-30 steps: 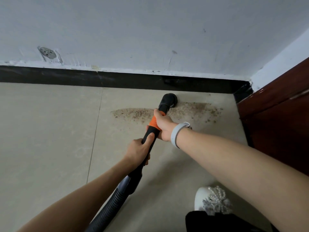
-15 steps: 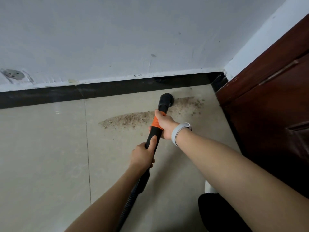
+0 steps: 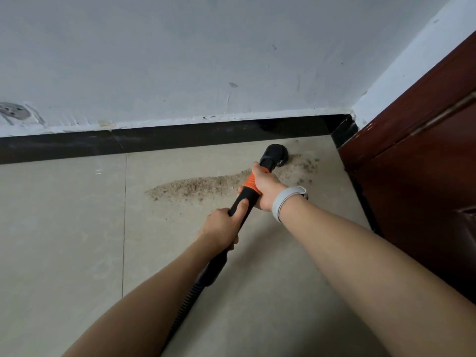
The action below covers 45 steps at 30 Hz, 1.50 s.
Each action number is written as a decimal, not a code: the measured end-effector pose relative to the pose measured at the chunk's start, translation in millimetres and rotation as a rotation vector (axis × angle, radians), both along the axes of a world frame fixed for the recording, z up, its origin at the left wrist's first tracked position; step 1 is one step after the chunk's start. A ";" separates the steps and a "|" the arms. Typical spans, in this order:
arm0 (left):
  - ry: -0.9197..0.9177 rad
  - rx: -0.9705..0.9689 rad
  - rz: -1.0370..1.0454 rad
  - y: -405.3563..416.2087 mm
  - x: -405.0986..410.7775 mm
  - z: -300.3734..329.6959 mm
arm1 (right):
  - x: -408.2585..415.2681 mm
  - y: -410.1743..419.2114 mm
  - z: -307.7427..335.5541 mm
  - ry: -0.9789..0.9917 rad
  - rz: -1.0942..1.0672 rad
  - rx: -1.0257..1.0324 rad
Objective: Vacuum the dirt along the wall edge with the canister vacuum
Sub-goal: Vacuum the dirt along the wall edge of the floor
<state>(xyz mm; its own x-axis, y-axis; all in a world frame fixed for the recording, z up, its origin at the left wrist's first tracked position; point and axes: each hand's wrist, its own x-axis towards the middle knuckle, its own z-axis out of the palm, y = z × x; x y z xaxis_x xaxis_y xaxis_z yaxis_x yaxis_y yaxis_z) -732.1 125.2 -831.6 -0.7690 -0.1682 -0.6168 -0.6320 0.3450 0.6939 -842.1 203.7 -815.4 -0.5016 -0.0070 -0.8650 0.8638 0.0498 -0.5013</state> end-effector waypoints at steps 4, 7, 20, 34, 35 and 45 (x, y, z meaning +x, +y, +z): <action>-0.011 -0.013 -0.017 21.5 -12.9 0.5 | -11.6 24.1 -4.5 0.020 -0.027 -0.043; -0.005 -0.019 0.002 42.5 -19.3 1.6 | -17.0 42.3 -7.1 0.030 -0.024 -0.059; 0.024 -0.182 -0.139 97.1 -51.3 2.4 | -40.0 109.3 -14.1 0.073 -0.186 -0.107; 0.122 -0.694 -0.367 98.6 -91.4 -1.8 | -70.6 121.6 -31.4 0.040 -0.447 -0.425; 0.119 -0.698 -0.362 95.0 -89.3 -2.0 | -69.6 117.5 -33.8 0.039 -0.451 -0.428; 0.098 -0.365 -0.242 101.5 -84.0 -5.2 | -72.7 115.5 -26.7 0.106 -0.284 -0.232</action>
<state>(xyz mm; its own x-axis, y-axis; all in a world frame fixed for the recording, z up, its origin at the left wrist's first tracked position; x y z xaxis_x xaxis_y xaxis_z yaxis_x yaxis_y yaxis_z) -816.1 226.7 -836.9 -0.8646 -0.1698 -0.4728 -0.4407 0.7084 0.5513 -914.8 319.1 -842.1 -0.5986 -0.0447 -0.7998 0.7695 -0.3095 -0.5586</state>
